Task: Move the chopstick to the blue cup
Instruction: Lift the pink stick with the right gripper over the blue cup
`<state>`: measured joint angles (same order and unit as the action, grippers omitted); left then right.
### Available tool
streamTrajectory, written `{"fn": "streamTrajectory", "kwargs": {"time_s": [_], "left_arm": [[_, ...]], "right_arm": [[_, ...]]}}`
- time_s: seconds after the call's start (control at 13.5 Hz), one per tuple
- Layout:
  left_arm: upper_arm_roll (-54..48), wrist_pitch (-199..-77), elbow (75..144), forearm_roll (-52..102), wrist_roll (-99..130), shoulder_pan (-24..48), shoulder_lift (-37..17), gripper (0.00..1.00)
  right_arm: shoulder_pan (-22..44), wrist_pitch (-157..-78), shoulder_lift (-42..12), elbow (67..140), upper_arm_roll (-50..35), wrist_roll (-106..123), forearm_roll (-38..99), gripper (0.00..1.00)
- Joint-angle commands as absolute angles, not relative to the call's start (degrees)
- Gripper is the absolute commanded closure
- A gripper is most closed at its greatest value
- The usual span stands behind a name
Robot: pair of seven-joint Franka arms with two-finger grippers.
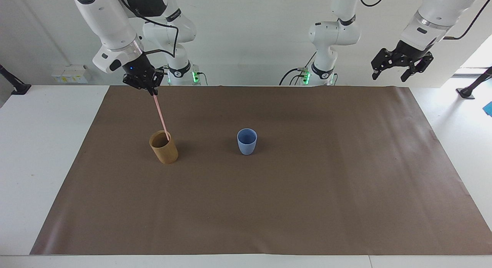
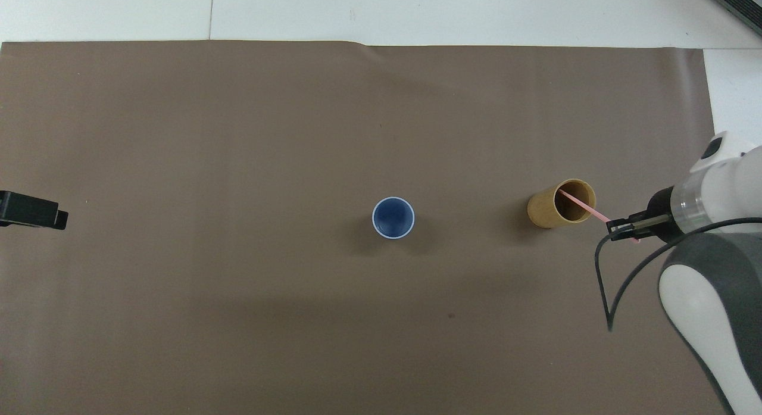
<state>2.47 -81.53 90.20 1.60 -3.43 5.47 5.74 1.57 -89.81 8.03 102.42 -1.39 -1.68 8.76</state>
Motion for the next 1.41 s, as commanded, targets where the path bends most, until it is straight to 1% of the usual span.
{"fn": "streamTrajectory", "kwargs": {"time_s": [0.0, 0.07, 0.3, 0.52, 0.67, 0.89, 0.97, 1.19, 1.34], "left_arm": [[2.4, -80.8, 92.3, 0.6, -2.0, 5.7, 7.6, 0.00], [2.5, -80.7, 91.6, 0.6, -2.1, 5.5, 7.2, 0.00], [3.0, -80.2, 91.3, 0.6, -2.4, 4.9, 7.1, 0.00], [3.1, -80.2, 91.2, 0.6, -2.4, 5.0, 7.1, 0.00], [3.1, -80.2, 91.2, 0.6, -2.4, 5.0, 7.1, 0.00], [3.1, -80.2, 91.3, 0.6, -2.4, 4.9, 7.1, 0.00], [3.1, -80.2, 91.2, 0.6, -2.4, 4.9, 7.1, 0.00], [3.1, -80.2, 91.3, 0.6, -2.4, 4.9, 7.1, 0.00], [3.1, -80.2, 91.2, 0.6, -2.4, 4.9, 7.1, 0.00]], "right_arm": [[2.1, -89.1, 5.6, 99.5, -3.7, -16.8, 16.0, 1.00], [3.2, -90.2, 5.6, 99.5, -4.6, -23.3, 17.1, 1.00], [9.7, -96.7, 5.2, 99.4, -6.3, -40.7, 22.7, 1.00], [16.2, -103.3, 1.6, 99.1, -6.5, -54.4, 26.3, 1.00], [18.7, -106.8, -0.5, 99.1, -6.5, -58.3, 27.4, 1.00], [20.7, -110.9, -4.6, 99.4, -6.6, -58.5, 27.3, 1.00], [21.5, -111.2, -5.1, 100.0, -6.5, -58.4, 27.0, 1.00], [20.8, -112.4, -4.9, 103.0, -6.5, -57.8, 26.5, 1.00], [20.8, -112.3, -4.7, 103.5, -6.4, -58.1, 26.4, 1.00]]}}
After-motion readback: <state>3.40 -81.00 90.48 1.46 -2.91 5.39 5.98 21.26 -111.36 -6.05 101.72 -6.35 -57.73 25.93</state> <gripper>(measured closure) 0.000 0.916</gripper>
